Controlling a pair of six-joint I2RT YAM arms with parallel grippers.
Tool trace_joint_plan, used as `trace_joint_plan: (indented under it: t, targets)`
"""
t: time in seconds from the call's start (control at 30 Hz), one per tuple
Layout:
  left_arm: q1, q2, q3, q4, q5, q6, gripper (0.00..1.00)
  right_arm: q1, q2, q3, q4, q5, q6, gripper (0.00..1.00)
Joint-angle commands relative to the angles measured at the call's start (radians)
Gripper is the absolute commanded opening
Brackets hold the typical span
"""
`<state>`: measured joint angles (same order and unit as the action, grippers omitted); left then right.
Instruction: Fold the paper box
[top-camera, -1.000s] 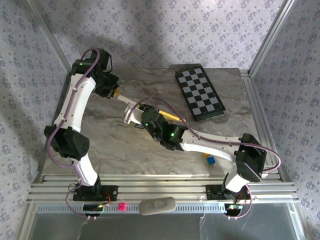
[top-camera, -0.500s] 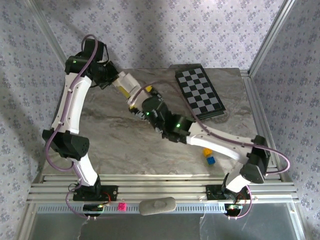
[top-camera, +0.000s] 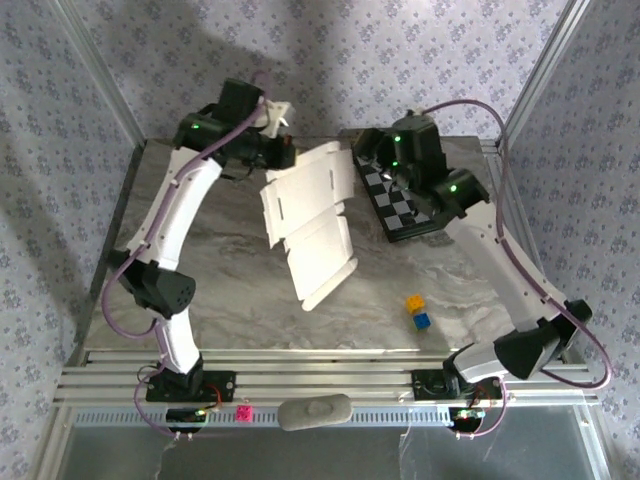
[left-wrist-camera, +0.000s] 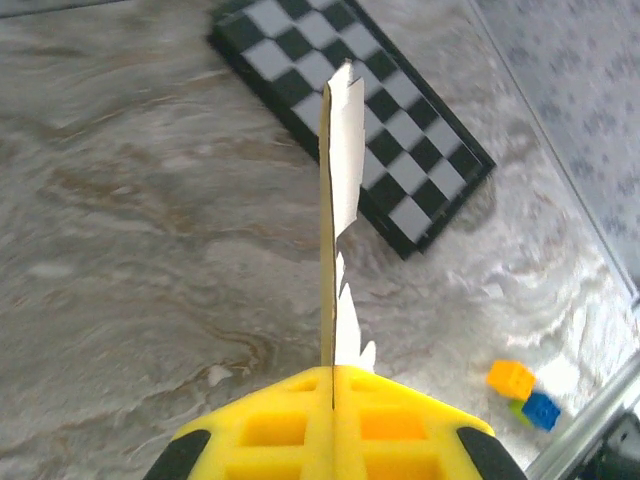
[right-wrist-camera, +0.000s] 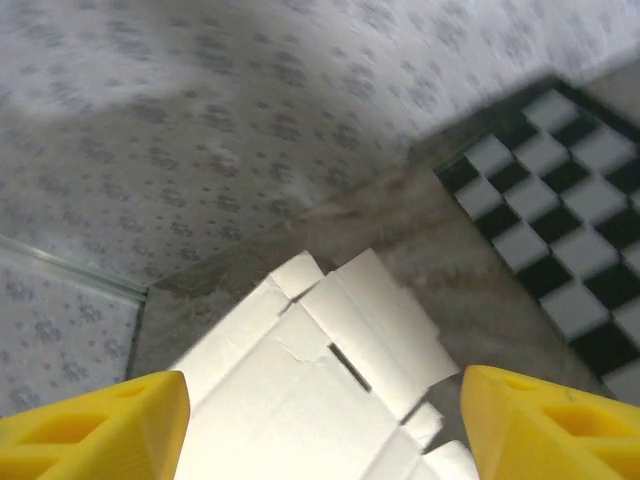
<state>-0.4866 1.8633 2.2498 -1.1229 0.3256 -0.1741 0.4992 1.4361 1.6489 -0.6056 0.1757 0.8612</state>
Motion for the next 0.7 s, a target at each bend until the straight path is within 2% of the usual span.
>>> trace_joint_plan:
  t: [0.0, 0.17, 0.3, 0.47, 0.57, 0.67]
  targets:
    - [-0.08, 0.03, 0.042, -0.018, -0.068, 0.143, 0.0, -0.12, 0.025, -0.004, -0.105, -0.32, 0.35, 0.68]
    - [-0.164, 0.028, -0.001, -0.004, -0.262, 0.204, 0.0, -0.151, 0.08, -0.029, -0.094, -0.493, 0.53, 0.66]
    - [-0.214, -0.056, -0.176, 0.138, -0.399, 0.275, 0.0, -0.128, 0.145, -0.056, -0.02, -0.613, 0.659, 0.65]
    - [-0.231, -0.191, -0.461, 0.383, -0.433, 0.331, 0.0, -0.081, 0.215, -0.052, 0.036, -0.667, 0.762, 0.61]
    - [-0.235, -0.225, -0.523, 0.433, -0.433, 0.365, 0.0, -0.062, 0.258, -0.046, 0.05, -0.69, 0.788, 0.52]
    - [-0.235, -0.249, -0.57, 0.47, -0.435, 0.402, 0.0, -0.044, 0.3, -0.032, 0.055, -0.725, 0.802, 0.49]
